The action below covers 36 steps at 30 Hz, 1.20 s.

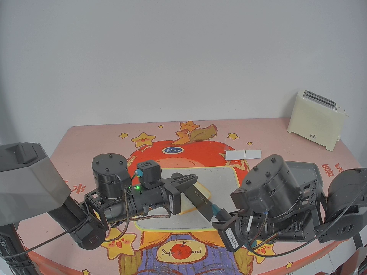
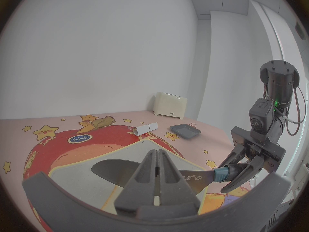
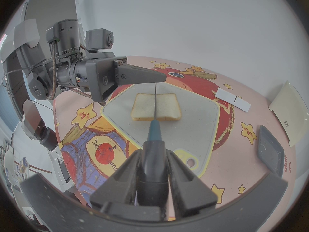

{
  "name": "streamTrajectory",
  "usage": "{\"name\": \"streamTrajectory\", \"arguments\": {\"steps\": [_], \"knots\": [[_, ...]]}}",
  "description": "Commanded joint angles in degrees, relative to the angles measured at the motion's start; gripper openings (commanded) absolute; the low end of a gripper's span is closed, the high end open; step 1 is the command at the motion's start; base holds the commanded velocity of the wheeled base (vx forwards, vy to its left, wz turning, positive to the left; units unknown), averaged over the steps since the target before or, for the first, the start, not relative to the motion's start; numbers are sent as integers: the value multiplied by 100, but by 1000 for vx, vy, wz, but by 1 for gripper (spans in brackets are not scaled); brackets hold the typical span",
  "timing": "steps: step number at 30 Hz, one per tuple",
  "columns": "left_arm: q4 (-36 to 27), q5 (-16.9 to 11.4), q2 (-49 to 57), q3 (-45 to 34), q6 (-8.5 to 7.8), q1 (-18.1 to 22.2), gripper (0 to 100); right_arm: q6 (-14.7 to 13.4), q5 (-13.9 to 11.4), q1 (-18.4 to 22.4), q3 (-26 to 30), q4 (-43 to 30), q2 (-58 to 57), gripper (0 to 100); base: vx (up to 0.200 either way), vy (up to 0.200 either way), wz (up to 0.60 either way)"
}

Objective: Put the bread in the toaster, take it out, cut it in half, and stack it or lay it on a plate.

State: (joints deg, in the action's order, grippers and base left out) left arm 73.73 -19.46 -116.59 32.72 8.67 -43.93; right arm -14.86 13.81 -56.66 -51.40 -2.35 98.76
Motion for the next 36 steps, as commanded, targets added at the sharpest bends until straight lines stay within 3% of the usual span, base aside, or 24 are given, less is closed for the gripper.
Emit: {"name": "streamTrajectory", "arguments": {"steps": [1, 36], "knots": [[-25, 3, -39, -2, 3, -1, 0, -8, -1, 6, -11, 7, -5, 0, 0, 0, 0], [1, 3, -83, -2, 12, -1, 0, -17, -10, 6, 7, -11, 74, 0, 0, 0, 0]]}}
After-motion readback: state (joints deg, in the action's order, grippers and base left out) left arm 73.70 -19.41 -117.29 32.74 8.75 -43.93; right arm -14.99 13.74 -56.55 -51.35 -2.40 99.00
